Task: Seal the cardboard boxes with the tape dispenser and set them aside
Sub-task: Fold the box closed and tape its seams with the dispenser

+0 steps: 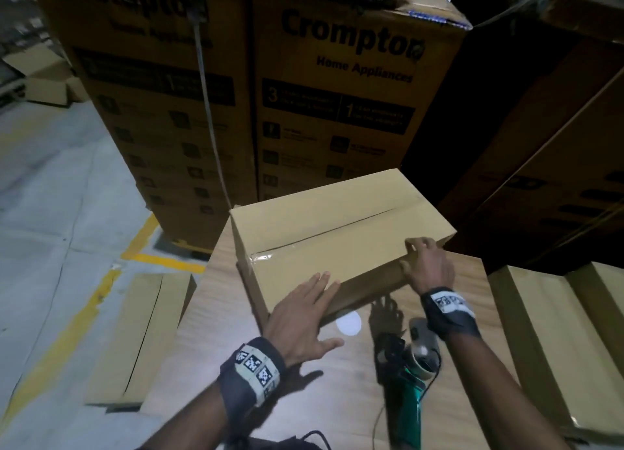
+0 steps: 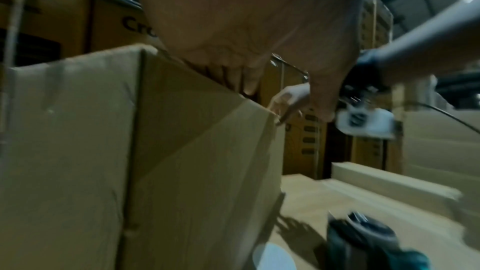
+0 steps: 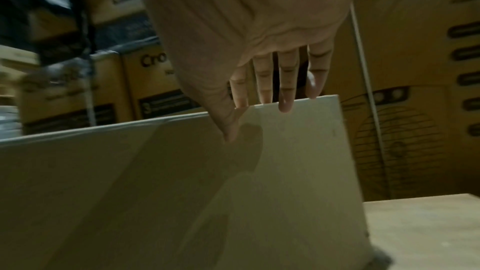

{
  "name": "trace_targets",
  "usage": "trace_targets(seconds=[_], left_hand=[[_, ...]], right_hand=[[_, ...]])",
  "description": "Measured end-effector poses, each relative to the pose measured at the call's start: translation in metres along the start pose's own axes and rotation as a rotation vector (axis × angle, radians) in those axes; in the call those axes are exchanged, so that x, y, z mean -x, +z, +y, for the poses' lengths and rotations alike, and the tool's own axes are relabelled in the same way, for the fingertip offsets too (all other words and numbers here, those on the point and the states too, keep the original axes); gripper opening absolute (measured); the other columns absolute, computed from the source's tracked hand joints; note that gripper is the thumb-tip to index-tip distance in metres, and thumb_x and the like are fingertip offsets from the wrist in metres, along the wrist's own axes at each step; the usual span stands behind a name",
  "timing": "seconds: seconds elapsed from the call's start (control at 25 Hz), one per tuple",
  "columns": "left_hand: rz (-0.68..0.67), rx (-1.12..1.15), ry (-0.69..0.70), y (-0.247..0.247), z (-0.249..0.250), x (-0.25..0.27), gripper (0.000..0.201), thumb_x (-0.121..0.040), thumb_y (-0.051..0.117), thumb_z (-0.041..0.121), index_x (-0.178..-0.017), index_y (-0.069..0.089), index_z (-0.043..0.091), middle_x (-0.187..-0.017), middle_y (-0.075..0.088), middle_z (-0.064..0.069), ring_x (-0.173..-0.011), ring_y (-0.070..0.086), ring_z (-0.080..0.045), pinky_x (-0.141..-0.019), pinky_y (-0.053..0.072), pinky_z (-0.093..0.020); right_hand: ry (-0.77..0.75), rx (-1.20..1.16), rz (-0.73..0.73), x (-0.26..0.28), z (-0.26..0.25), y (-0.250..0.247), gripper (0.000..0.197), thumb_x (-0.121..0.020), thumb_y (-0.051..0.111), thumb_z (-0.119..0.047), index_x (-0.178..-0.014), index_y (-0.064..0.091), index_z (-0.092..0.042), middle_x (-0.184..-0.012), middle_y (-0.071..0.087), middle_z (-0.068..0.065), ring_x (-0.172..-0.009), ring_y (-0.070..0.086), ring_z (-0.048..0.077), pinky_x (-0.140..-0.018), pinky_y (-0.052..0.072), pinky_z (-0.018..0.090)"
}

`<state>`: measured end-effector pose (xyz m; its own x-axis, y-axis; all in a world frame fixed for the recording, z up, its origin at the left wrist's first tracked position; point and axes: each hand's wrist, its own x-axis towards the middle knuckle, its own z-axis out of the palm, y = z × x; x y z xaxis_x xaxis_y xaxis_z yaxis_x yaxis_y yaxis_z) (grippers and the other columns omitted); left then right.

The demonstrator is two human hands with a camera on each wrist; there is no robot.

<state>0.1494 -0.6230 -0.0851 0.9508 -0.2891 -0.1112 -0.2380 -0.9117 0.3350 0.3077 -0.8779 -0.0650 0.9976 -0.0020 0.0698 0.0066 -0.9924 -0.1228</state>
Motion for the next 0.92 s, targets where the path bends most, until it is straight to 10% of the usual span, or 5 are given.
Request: trace_targets(seconds=[0.2, 0.32, 0.44, 0.68, 0.92], left_hand=[[0.132, 0.135, -0.116, -0.04, -0.083, 0.027, 0.098, -0.084, 0.037, 0.088, -0.162, 0.005, 0.04, -0.171, 0.0, 0.011, -0.156, 0.006, -0.011, -0.127, 0.015, -0.045], [0.048, 0.173, -0.169, -0.041, -0.132, 0.046, 0.096, -0.084, 0.027, 0.09, -0.159, -0.014, 0.044, -0.167, -0.019, 0.021, -0.154, 0.003, -0.006, -0.123, 0.029, -0.05], [0.0, 0.432, -0.163, -0.021, -0.123, 0.047, 0.104, -0.083, 0.035, 0.087, -0.155, -0.026, 0.043, -0.16, -0.033, 0.027, -0.154, -0.006, -0.005, -0.126, 0.018, -0.047], [0.016, 0.956, -0.183, 0.021, -0.02, 0.011, 0.107, -0.088, 0.044, 0.079, -0.147, -0.038, 0.046, -0.161, -0.032, 0.018, -0.155, -0.009, -0.009, -0.124, 0.002, -0.046], [-0.225, 0.105, 0.071, 0.079, -0.008, 0.003, 0.104, -0.099, 0.038, 0.069, -0.155, -0.032, 0.017, -0.153, -0.053, 0.001, -0.152, -0.03, -0.023, -0.127, -0.005, -0.051]], right_hand=[[-0.15, -0.403, -0.167, 0.106, -0.062, 0.027, 0.088, -0.085, 0.08, -0.028, -0.152, 0.028, -0.05, -0.169, -0.005, -0.014, -0.124, 0.045, 0.004, -0.087, 0.054, 0.022], [-0.152, -0.535, -0.295, 0.135, -0.085, 0.041, 0.102, -0.086, 0.08, -0.037, -0.158, 0.009, -0.052, -0.164, -0.034, -0.011, -0.13, 0.049, 0.012, -0.085, 0.049, 0.014], [-0.124, -0.667, -0.354, 0.125, -0.084, 0.044, 0.103, -0.087, 0.076, -0.049, -0.158, 0.003, -0.053, -0.167, -0.027, -0.001, -0.152, 0.027, 0.029, -0.112, 0.034, 0.038], [0.073, -0.899, -0.291, 0.082, -0.038, 0.037, 0.107, -0.081, 0.06, -0.079, -0.158, -0.008, -0.05, -0.171, -0.002, -0.004, -0.155, 0.015, 0.026, -0.12, 0.018, 0.059], [0.139, -0.89, -0.24, 0.093, -0.002, 0.046, 0.096, -0.093, 0.05, -0.072, -0.158, -0.016, -0.046, -0.17, 0.001, -0.006, -0.15, 0.017, 0.014, -0.122, 0.016, 0.045]])
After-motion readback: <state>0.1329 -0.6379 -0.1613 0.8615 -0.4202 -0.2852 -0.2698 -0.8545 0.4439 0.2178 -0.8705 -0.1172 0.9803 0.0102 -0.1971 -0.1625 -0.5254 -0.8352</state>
